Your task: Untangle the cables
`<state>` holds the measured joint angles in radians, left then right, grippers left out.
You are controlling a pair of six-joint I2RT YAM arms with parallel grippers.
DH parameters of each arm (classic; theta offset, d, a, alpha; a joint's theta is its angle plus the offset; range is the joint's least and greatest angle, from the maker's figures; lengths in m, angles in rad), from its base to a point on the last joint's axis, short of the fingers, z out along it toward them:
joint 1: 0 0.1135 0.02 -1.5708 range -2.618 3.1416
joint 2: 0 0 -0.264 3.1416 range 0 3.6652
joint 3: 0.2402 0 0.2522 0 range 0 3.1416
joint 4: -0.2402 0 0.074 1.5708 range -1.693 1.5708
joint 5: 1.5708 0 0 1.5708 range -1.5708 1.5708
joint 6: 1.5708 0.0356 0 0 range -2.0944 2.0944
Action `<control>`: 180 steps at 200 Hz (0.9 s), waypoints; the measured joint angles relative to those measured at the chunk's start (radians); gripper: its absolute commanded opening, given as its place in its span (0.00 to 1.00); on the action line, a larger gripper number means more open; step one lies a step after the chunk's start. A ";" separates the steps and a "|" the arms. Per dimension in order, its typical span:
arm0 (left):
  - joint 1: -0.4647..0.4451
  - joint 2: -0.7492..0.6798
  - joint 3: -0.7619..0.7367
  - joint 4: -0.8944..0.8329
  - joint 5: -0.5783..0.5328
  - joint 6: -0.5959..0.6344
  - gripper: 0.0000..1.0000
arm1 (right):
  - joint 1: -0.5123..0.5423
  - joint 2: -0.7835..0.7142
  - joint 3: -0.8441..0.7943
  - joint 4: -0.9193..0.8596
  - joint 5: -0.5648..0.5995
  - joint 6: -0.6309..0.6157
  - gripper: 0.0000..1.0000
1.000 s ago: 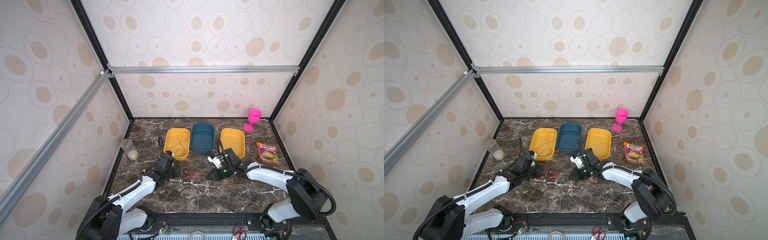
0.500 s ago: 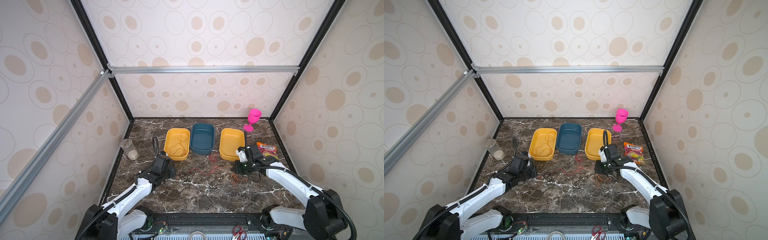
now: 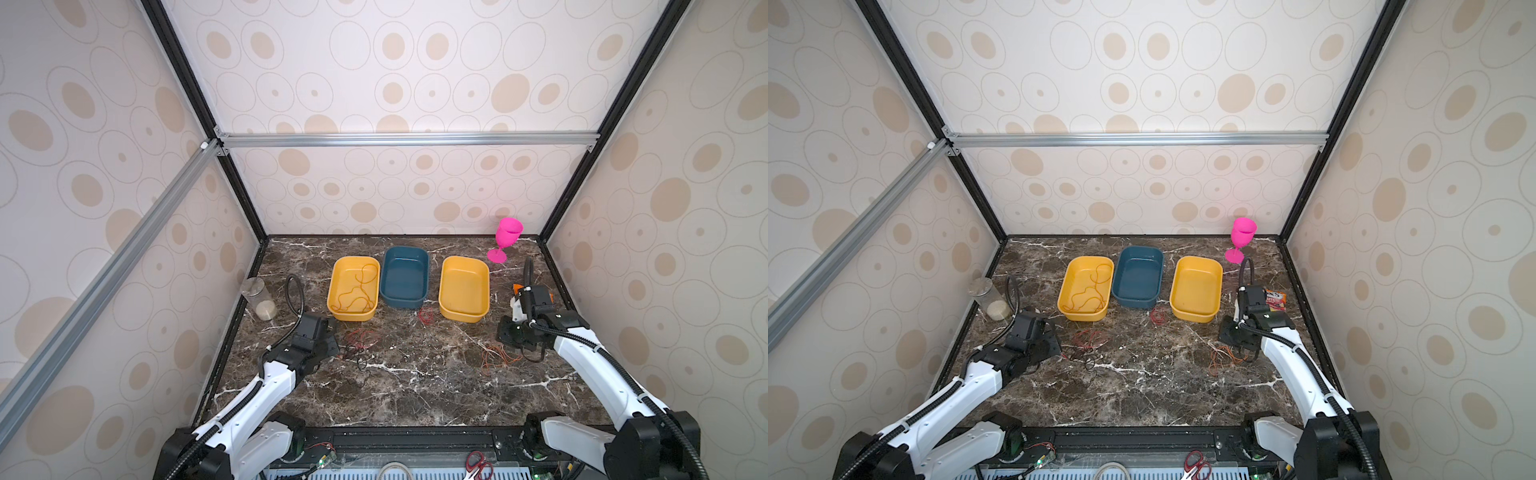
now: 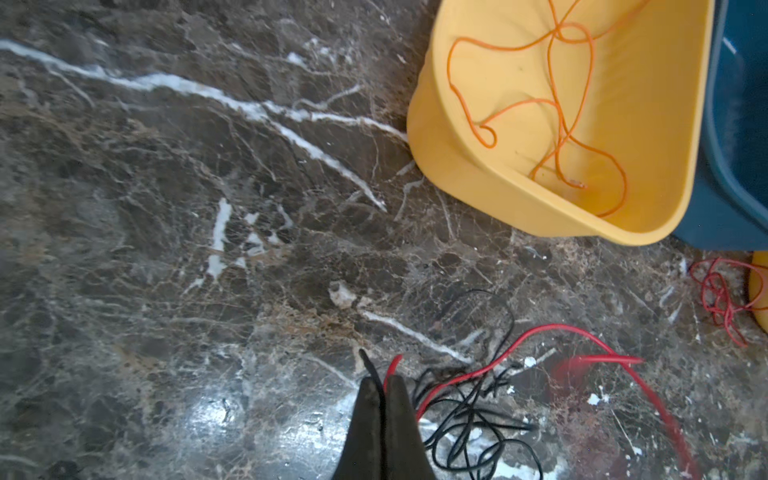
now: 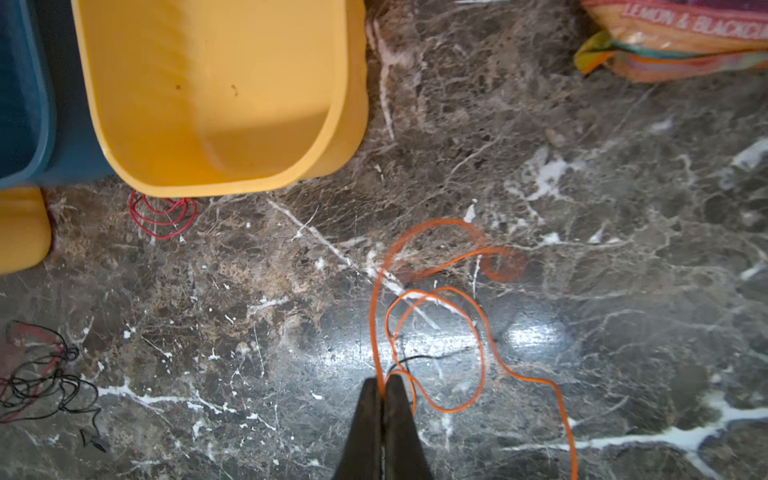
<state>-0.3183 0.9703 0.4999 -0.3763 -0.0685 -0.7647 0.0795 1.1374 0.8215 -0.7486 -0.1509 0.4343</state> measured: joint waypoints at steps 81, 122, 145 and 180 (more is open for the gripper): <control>0.005 -0.006 -0.014 0.024 0.135 0.042 0.00 | 0.015 -0.029 0.079 0.005 -0.339 -0.027 0.00; 0.003 -0.006 -0.014 0.053 0.236 0.088 0.12 | 0.126 -0.043 0.178 0.043 -0.453 0.031 0.00; -0.011 -0.006 -0.013 0.082 0.295 0.111 0.31 | 0.209 -0.031 0.226 0.092 -0.483 0.076 0.00; -0.046 -0.006 0.016 0.091 0.355 0.152 0.55 | 0.313 0.039 0.276 0.183 -0.504 0.143 0.00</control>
<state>-0.3641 0.9642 0.5163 -0.2855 0.2863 -0.6128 0.3927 1.1763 1.0977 -0.5659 -0.6548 0.5777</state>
